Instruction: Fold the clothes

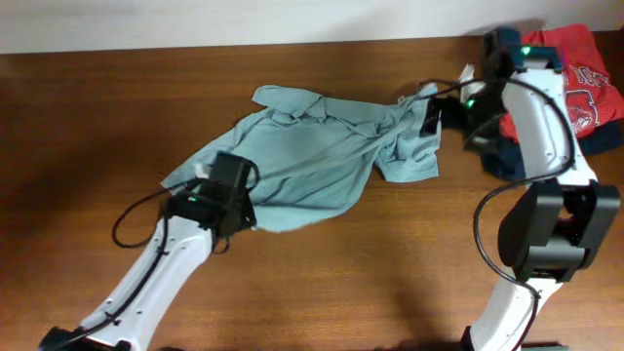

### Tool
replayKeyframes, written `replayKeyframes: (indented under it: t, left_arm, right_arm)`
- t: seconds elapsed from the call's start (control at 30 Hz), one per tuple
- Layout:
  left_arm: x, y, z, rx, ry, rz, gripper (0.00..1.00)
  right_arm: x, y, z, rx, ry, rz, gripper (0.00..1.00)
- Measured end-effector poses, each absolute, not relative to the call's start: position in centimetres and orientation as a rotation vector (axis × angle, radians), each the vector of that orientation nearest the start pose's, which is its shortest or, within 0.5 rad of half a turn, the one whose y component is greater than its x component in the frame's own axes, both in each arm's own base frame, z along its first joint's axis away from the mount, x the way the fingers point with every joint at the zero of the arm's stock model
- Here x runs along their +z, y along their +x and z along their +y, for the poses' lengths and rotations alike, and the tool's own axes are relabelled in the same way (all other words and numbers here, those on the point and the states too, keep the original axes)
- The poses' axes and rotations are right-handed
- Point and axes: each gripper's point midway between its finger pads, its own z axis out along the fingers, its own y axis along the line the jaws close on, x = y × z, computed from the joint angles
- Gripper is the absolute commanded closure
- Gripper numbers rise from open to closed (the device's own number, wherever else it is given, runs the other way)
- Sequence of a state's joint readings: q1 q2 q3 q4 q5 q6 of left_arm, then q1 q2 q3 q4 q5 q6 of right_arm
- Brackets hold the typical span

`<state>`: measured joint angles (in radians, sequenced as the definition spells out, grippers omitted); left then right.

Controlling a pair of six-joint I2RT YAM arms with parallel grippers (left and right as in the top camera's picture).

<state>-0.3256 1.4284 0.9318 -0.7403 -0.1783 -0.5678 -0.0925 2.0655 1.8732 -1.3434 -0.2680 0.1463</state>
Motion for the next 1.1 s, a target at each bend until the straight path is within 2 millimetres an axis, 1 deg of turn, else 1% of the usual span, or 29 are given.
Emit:
replayKeyframes:
  t: [0.13,0.23,0.27,0.33,0.37,0.47,0.53,0.57,0.6,0.67,0.7,0.73,0.9,0.97,1.03,1.1]
  left_arm:
    - [8.8,32.1,-5.8,-0.002,-0.437,2.654,0.99]
    - [9.3,33.1,-5.7,-0.021,-0.449,2.607,0.99]
    - [9.5,33.4,-5.8,-0.028,-0.448,2.597,0.87]
    - [9.5,33.4,-6.0,-0.028,-0.428,2.598,0.53]
    - [9.5,33.3,-6.1,-0.029,-0.427,2.600,0.45]
    - [9.4,33.1,-6.2,-0.021,-0.405,2.614,0.44]
    - [9.3,32.9,-6.1,-0.011,-0.381,2.625,0.50]
    - [9.2,32.7,-6.1,-0.003,-0.363,2.636,0.54]
    - [9.0,32.5,-6.1,0.004,-0.346,2.651,0.65]
    - [8.7,31.8,-6.1,0.006,-0.334,2.682,0.79]
    - [8.5,31.3,-6.1,0.008,-0.323,2.709,0.84]
    - [8.2,30.7,-6.2,0.006,-0.313,2.738,0.86]
    - [7.2,27.3,-6.2,0.016,-0.266,2.892,0.87]
    - [7.1,26.9,-6.3,0.010,-0.260,2.911,0.86]
    - [7.1,27.1,-6.3,0.004,-0.256,2.903,0.85]
    - [7.1,27.6,-6.4,0.000,-0.245,2.889,0.68]
  right_arm:
    - [9.2,39.3,1.3,0.456,0.398,3.121,0.03]
    - [8.1,38.9,1.6,0.485,0.404,3.130,0.03]
    - [7.9,38.8,1.7,0.493,0.406,3.133,0.03]
    - [7.7,38.7,1.8,0.502,0.408,3.136,0.03]
    - [7.8,38.8,1.8,0.505,0.406,3.131,0.03]
    - [7.8,39.0,1.9,0.510,0.404,3.124,0.02]
    - [7.8,39.1,1.9,0.512,0.402,3.120,0.02]
    - [7.8,39.1,1.9,0.513,0.401,3.119,0.02]
    - [7.8,39.1,1.9,0.513,0.401,3.118,0.02]
    - [7.8,39.1,1.9,0.513,0.401,3.118,0.03]
    - [7.8,39.1,1.9,0.514,0.400,3.118,0.02]
    - [7.8,39.1,1.9,0.515,0.399,3.117,0.02]
    - [7.8,39.5,1.9,0.517,0.394,3.103,0.02]
    - [7.8,39.6,1.9,0.516,0.393,3.099,0.02]
    - [7.8,39.6,1.9,0.517,0.392,3.097,0.02]
    - [7.8,39.7,1.9,0.517,0.392,3.096,0.02]
